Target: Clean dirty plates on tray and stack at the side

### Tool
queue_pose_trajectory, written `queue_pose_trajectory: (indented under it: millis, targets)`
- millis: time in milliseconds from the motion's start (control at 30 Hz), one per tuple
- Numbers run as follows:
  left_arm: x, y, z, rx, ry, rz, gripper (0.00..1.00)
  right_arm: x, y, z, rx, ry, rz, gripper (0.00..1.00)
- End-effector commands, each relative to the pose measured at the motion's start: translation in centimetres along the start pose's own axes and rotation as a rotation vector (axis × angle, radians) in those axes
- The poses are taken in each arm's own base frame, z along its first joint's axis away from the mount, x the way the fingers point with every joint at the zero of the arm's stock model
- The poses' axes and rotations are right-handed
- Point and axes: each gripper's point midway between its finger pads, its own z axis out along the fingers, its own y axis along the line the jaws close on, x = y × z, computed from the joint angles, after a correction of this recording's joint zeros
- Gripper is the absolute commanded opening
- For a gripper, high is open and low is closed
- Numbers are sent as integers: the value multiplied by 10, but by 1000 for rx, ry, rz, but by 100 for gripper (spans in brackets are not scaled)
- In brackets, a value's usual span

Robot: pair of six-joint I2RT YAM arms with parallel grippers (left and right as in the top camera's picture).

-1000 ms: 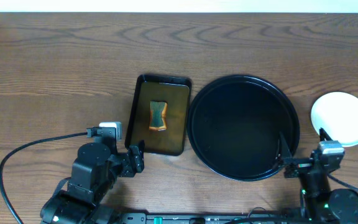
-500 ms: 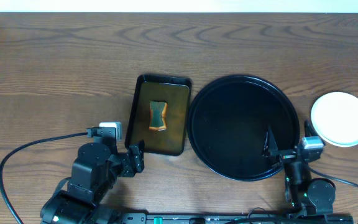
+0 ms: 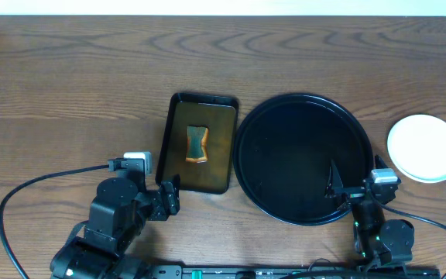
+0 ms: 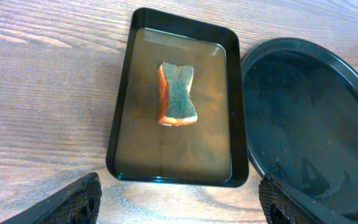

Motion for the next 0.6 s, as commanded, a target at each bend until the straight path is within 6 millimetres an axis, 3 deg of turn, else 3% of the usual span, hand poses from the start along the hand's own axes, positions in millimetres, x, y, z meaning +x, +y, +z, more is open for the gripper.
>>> queue_pose_trajectory:
  millis: [0, 433, 567]
  targets:
    - [1, 2, 1, -9, 0, -11, 82, 1, -1, 0, 6, 3, -12, 99]
    - [1, 2, 1, -9, 0, -11, 82, 1, -1, 0, 6, 3, -12, 99]
    - [4, 11, 1, -50, 7, 28, 82, 1, -1, 0, 6, 3, -12, 99]
